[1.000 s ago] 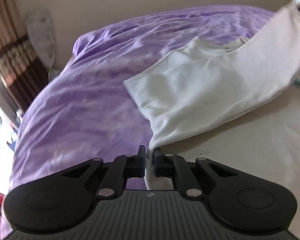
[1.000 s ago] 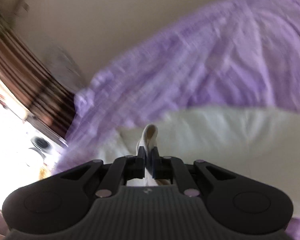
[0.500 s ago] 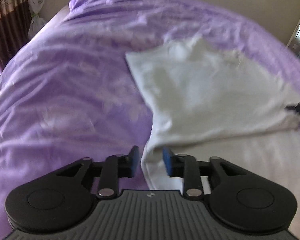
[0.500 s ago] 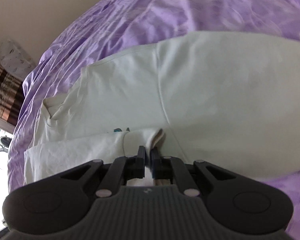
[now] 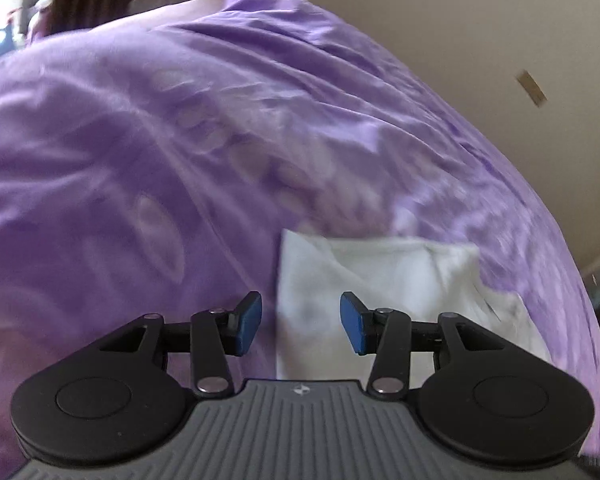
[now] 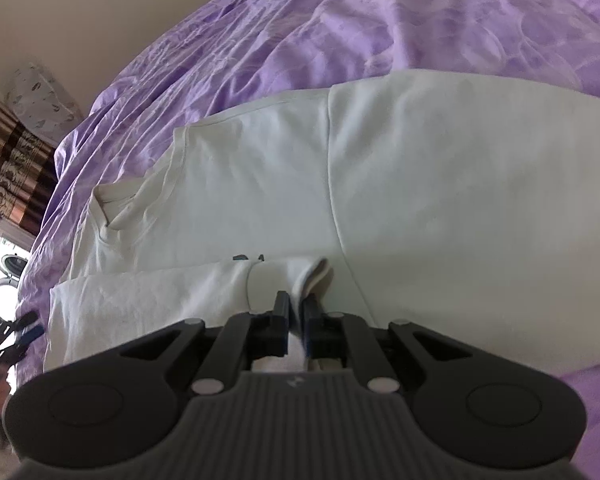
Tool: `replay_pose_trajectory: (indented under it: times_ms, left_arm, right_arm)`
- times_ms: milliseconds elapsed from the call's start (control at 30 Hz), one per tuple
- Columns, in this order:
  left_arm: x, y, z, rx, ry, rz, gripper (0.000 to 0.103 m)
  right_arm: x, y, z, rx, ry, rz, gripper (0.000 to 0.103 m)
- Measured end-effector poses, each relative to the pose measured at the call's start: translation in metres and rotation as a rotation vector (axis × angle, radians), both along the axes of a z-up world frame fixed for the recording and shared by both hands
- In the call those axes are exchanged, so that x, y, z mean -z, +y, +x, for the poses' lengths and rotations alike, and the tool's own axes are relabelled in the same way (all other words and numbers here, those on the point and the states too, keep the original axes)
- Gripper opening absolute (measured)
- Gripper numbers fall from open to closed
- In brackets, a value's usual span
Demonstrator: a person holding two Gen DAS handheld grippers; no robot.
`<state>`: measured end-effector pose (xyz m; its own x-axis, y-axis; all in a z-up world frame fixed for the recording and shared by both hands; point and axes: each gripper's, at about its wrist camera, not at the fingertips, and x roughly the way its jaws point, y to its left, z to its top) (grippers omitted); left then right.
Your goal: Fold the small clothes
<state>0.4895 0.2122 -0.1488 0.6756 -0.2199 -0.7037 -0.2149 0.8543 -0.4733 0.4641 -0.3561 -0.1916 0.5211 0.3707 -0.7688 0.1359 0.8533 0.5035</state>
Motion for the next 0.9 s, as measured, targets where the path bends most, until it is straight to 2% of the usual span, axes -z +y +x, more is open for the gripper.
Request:
replay_pose_trajectory:
  times_ms: [67,100,133,167,200,300,400,533,633,700,733,767,800,833,900]
  left_arm:
    - [0.008,0.003,0.009,-0.032,-0.003,-0.018,0.045]
    - [0.011,0.004,0.01,-0.033,-0.007,-0.03,0.031]
    - [0.011,0.003,0.014,-0.02,-0.007,-0.041,0.01]
    - [0.009,0.0,0.016,0.0,-0.011,-0.039,0.004]
    - [0.003,-0.004,0.016,0.012,-0.029,-0.01,0.003]
    - [-0.03,-0.016,0.001,0.054,-0.156,0.109,0.003]
    - [-0.049,-0.021,-0.01,0.071,-0.214,0.24,0.003]
    - [-0.035,-0.021,0.0,0.059,-0.157,0.297,0.003]
    - [-0.018,-0.029,0.006,0.034,-0.101,0.342,0.006]
    - [-0.018,-0.029,0.0,-0.015,-0.11,0.383,0.009]
    - [-0.021,-0.028,-0.005,-0.019,-0.129,0.397,0.019]
    - [-0.026,-0.026,-0.011,0.006,-0.133,0.392,0.021]
    - [-0.032,-0.024,-0.018,0.045,-0.129,0.379,0.021]
    - [-0.037,-0.023,-0.024,0.083,-0.124,0.368,0.021]
    - [-0.047,-0.025,-0.04,0.171,-0.106,0.343,0.021]
  right_arm:
    - [0.001,-0.002,0.0,-0.003,-0.003,0.005,0.003]
    - [0.002,-0.003,0.0,-0.004,-0.003,0.01,0.003]
    - [0.003,-0.003,-0.001,-0.007,-0.004,0.012,0.003]
    - [0.004,-0.003,-0.001,-0.013,-0.005,0.01,0.003]
    - [0.003,-0.002,-0.001,-0.02,-0.008,0.007,0.003]
    - [-0.011,-0.001,-0.004,-0.035,-0.066,0.0,0.002]
    - [-0.027,-0.001,-0.007,-0.044,-0.133,0.02,0.002]
    - [-0.023,0.01,0.005,-0.052,-0.141,-0.05,0.001]
    - [-0.002,0.013,0.018,-0.027,-0.086,-0.086,0.0]
    - [0.006,0.01,0.021,0.002,-0.066,-0.099,0.001]
    - [0.006,0.007,0.021,0.017,-0.058,-0.089,0.003]
    - [0.004,0.004,0.019,0.032,-0.052,-0.081,0.007]
    - [0.0,0.002,0.015,0.037,-0.059,-0.083,0.021]
    - [-0.006,0.003,0.009,0.031,-0.078,-0.097,0.029]
    - [-0.019,0.011,0.0,-0.002,-0.114,-0.161,0.03]
